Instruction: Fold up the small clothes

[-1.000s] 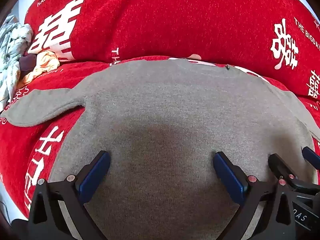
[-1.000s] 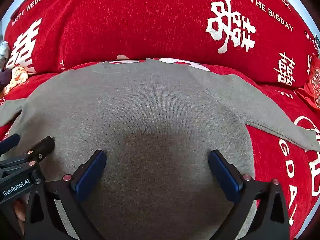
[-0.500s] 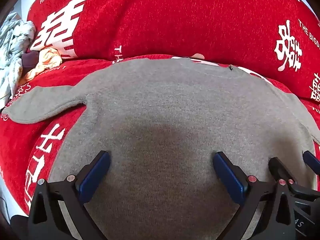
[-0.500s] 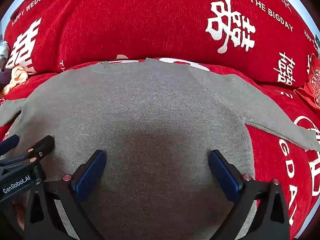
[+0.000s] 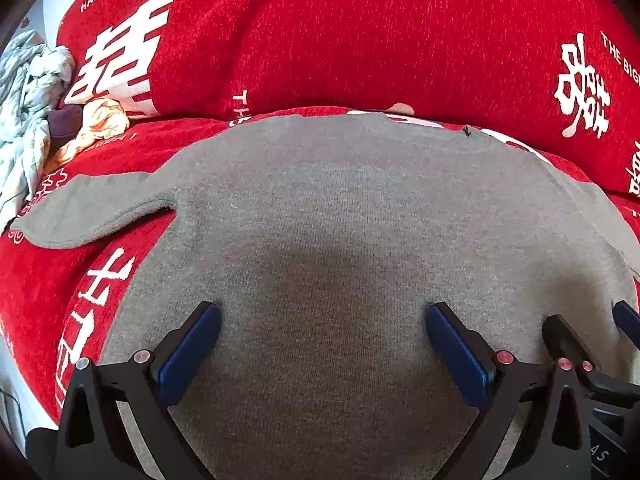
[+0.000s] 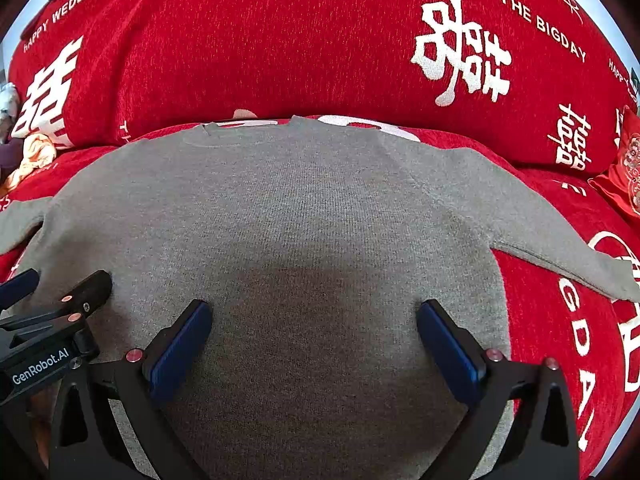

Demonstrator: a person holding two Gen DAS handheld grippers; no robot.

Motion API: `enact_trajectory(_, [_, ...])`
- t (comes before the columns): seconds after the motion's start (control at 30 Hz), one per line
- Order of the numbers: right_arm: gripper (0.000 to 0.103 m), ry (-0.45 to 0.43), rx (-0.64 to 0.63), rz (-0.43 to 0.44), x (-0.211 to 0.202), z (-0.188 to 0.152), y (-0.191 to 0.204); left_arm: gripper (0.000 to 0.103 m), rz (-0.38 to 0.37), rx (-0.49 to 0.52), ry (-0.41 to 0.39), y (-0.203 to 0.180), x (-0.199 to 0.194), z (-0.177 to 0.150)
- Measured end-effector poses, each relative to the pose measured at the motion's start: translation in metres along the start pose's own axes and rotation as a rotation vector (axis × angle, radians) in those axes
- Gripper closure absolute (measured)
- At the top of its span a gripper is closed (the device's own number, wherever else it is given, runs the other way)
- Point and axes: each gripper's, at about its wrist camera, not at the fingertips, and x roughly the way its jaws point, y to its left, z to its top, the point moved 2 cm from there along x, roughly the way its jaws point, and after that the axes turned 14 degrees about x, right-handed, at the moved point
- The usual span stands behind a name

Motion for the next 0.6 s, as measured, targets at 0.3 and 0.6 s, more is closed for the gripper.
enact_trajectory(0.3, [0.001, 0.027, -0.019, -0.004, 0.001, 0.001, 0.002, 0.0, 0.0, -0.001, 0.047, 0.001, -0.001, 0.003])
enact_trajectory(0.6, [0.001, 0.026, -0.033, -0.003, -0.016, 0.013, 0.003, 0.0, 0.04, -0.015, 0.013, 0.007, -0.025, 0.014])
